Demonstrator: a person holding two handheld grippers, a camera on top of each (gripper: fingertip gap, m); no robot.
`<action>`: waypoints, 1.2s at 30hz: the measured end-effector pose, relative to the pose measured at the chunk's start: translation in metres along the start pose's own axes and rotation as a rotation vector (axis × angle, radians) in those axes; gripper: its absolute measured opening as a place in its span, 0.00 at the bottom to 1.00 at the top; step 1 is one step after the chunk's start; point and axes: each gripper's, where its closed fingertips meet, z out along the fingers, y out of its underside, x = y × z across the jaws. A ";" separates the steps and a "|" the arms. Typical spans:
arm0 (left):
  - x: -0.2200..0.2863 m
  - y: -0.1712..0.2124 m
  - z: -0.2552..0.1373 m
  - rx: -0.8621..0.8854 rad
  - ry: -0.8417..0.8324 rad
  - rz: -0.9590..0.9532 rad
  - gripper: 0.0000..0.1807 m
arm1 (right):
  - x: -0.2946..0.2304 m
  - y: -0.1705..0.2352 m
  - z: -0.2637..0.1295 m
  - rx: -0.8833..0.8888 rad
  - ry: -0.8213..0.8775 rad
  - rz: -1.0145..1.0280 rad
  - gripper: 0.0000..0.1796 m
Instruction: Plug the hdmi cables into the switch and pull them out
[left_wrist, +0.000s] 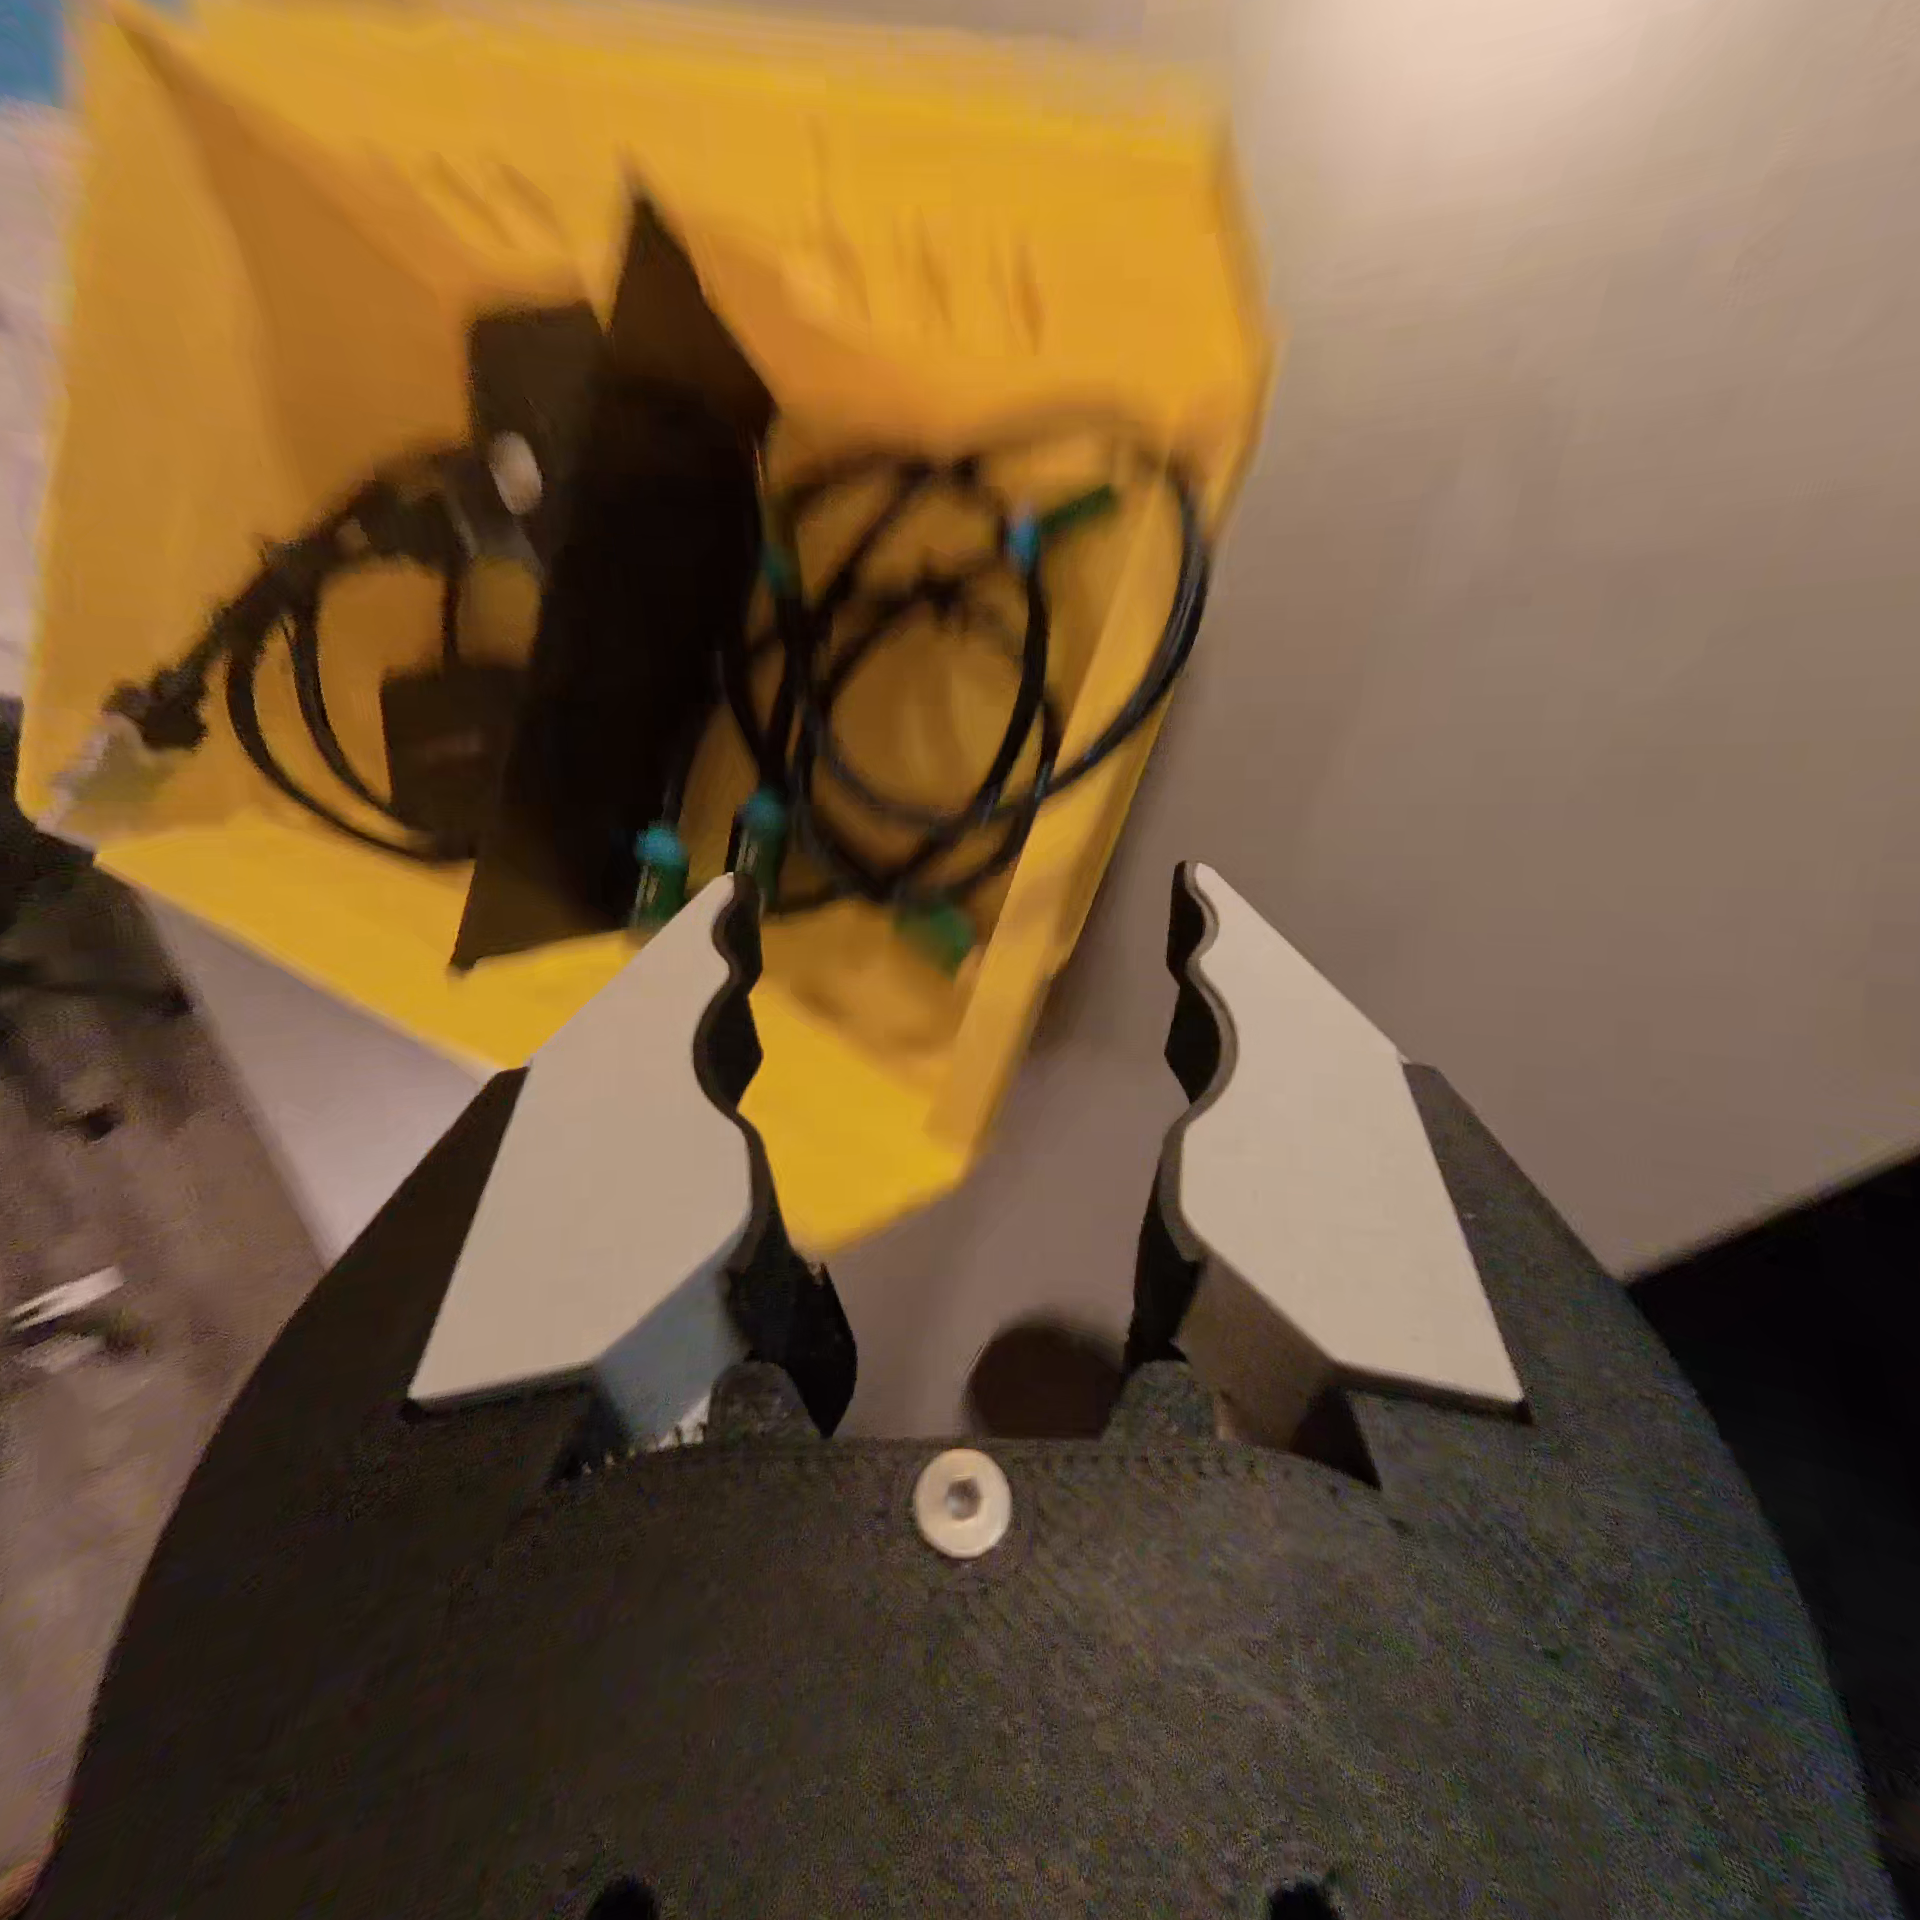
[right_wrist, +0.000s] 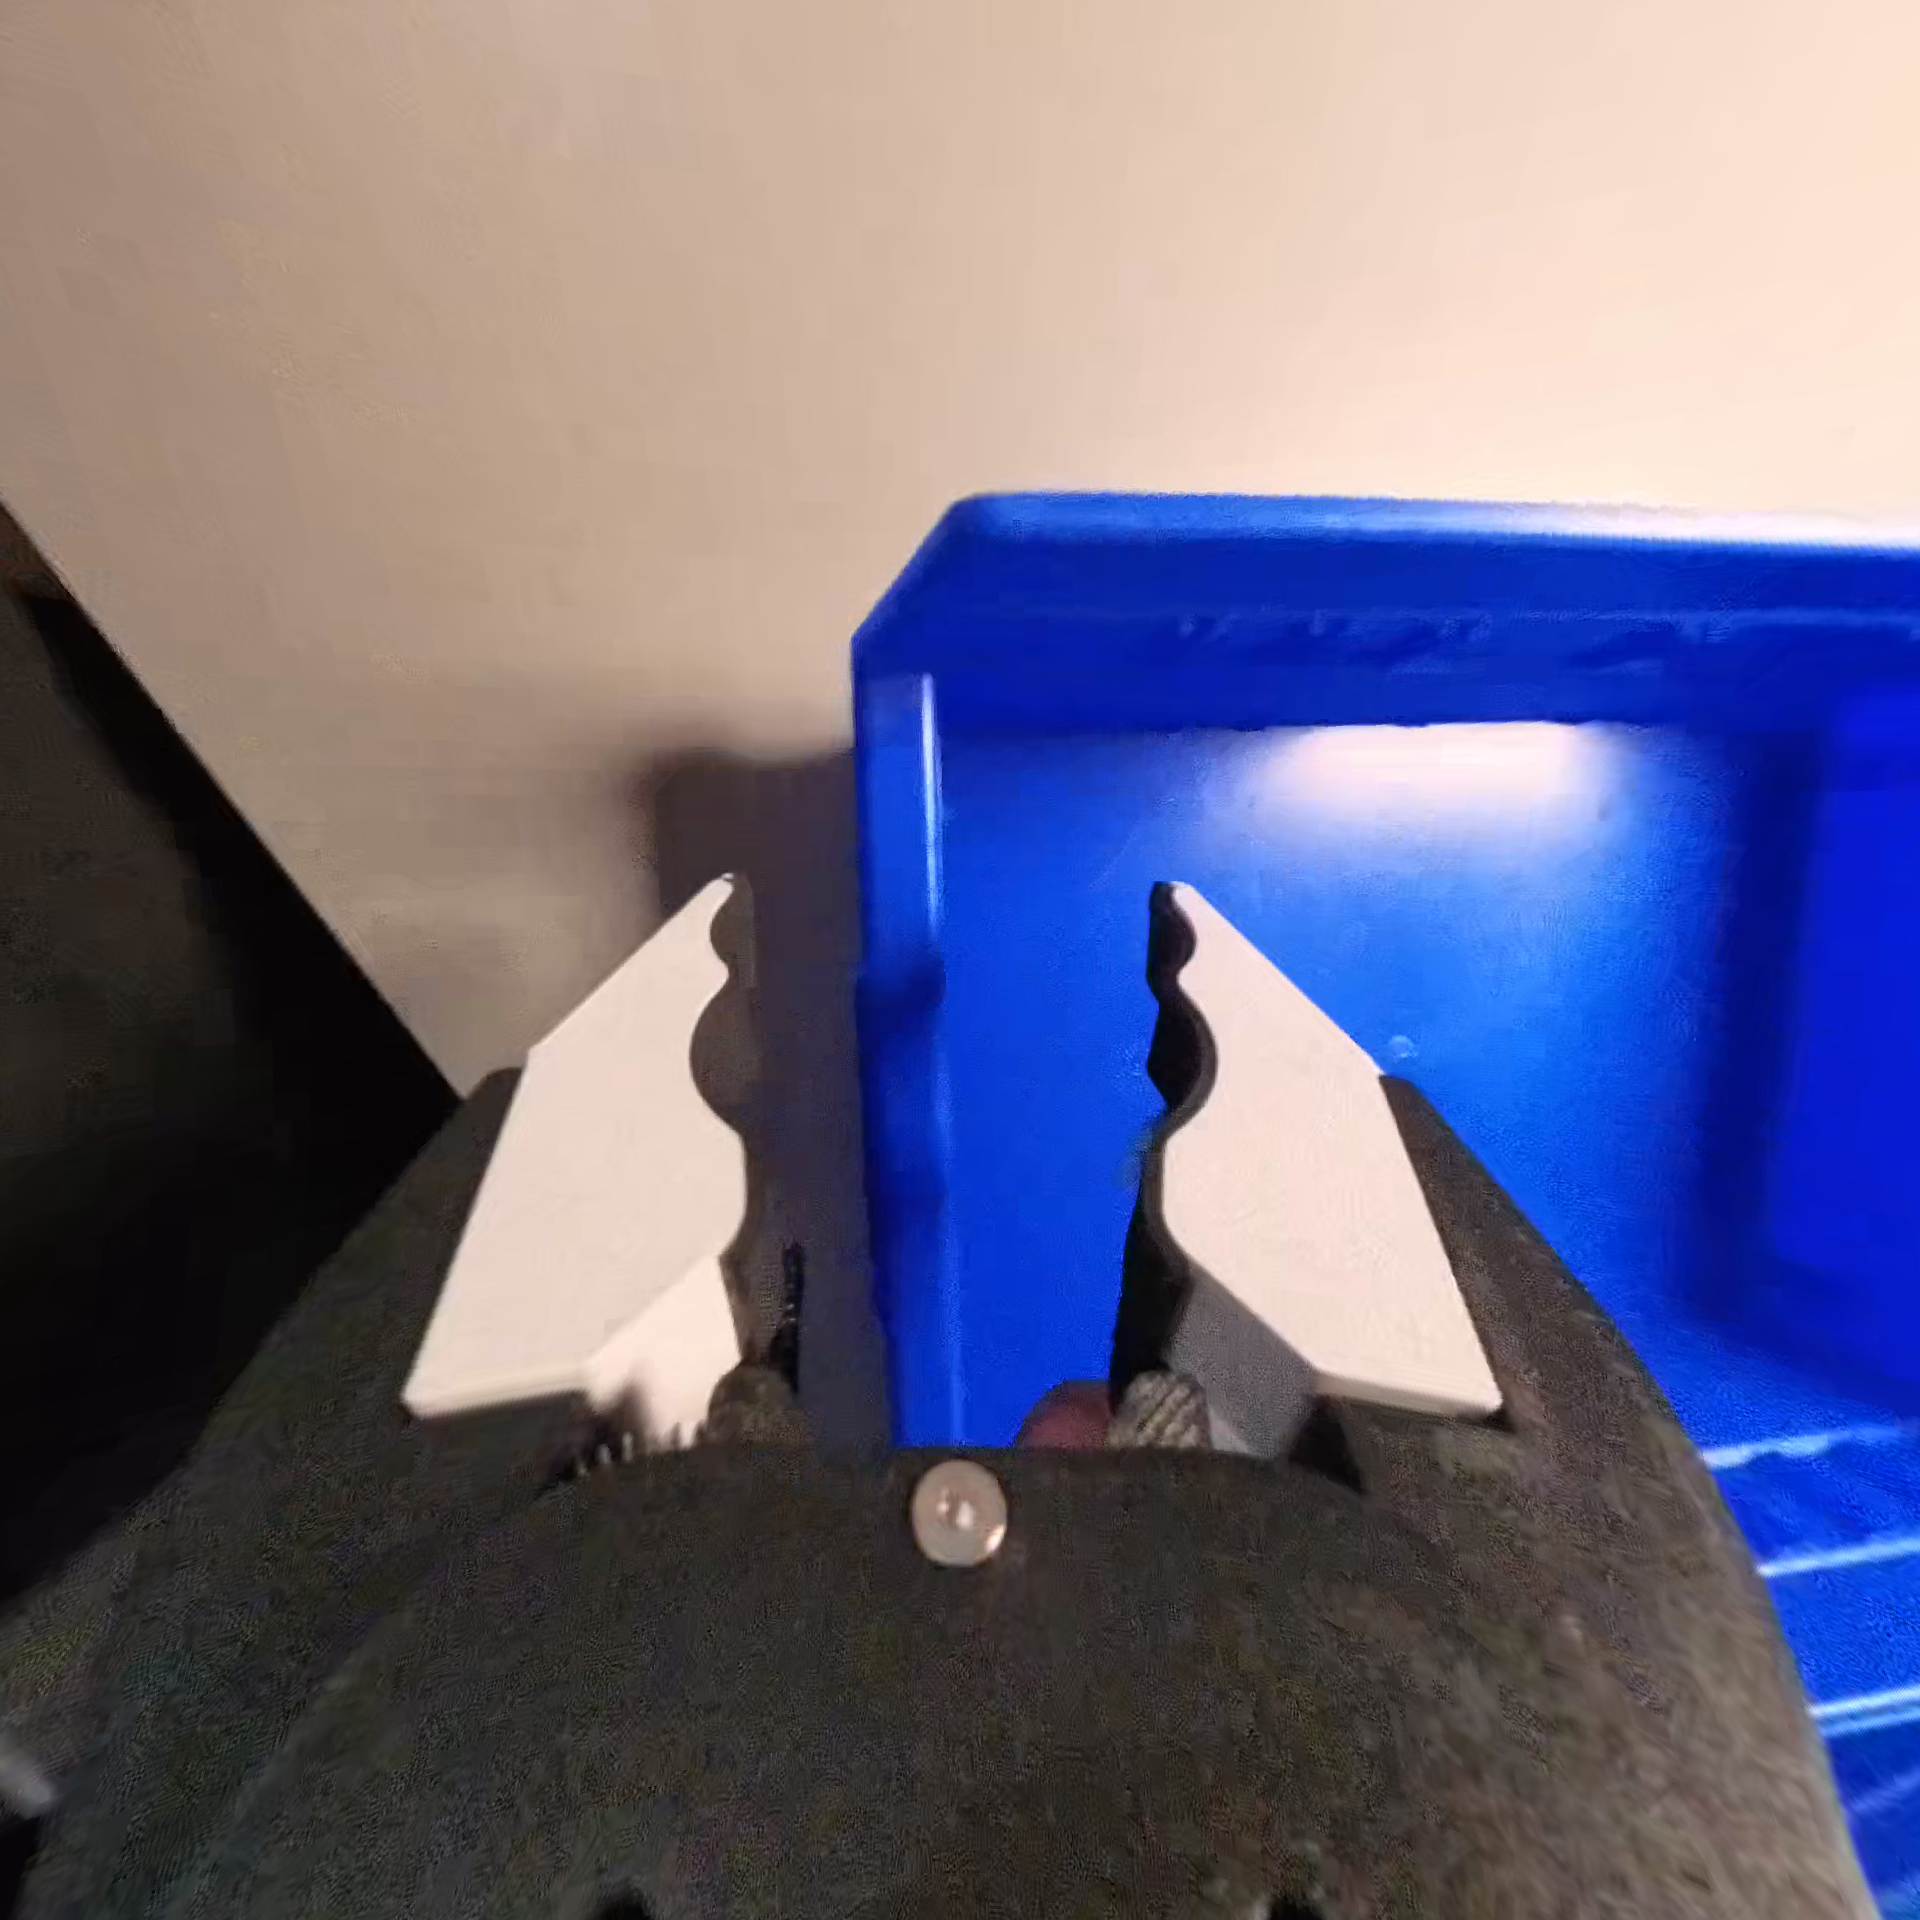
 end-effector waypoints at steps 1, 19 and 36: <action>0.009 -0.024 -0.001 0.146 0.012 -0.089 0.44 | 0.002 -0.007 -0.004 0.085 0.038 0.097 0.47; 0.027 -0.059 0.053 0.509 -0.354 -0.396 0.09 | 0.021 -0.044 0.002 0.615 0.369 0.364 0.25; -0.004 0.009 0.035 0.489 -0.559 -0.447 0.03 | 0.062 0.044 -0.038 0.588 0.730 0.557 0.03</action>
